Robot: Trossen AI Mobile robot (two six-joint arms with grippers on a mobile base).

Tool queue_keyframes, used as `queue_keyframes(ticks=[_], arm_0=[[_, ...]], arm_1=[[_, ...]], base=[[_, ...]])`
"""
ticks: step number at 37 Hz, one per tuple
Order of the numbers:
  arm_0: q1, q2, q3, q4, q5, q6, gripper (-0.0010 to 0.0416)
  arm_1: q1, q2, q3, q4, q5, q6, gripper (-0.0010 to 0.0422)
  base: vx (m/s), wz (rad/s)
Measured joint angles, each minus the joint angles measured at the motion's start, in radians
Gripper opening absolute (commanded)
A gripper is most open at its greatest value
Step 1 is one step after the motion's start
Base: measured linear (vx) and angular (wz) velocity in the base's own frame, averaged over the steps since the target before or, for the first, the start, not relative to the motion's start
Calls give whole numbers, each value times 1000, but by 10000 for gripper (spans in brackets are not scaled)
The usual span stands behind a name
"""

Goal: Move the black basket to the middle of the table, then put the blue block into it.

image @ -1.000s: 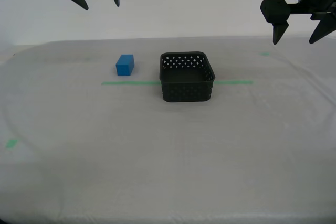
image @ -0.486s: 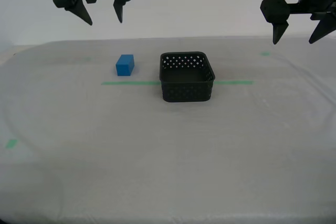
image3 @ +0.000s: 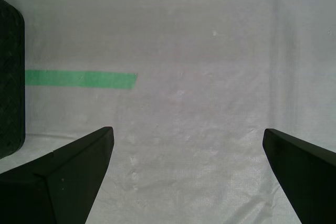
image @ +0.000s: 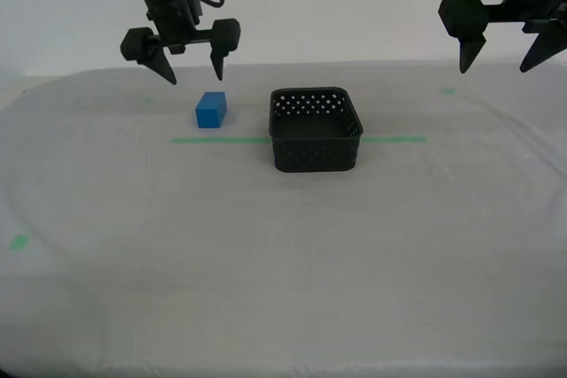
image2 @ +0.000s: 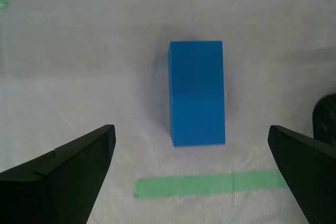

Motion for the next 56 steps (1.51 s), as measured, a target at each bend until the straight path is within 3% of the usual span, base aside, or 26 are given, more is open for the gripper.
queue_keyframes(ticks=[19,44,56], arm_0=[[0,0,0,4,0,0,399],[0,0,0,9,0,0,398],[2,0,0,10,0,0,399]], arm_1=[[-19,238,237,-81,11,27,401],[-24,240,188,-84,-3,27,399],[-24,240,179,-41,12,40,345]], base=[[0,0],[0,0],[0,0]])
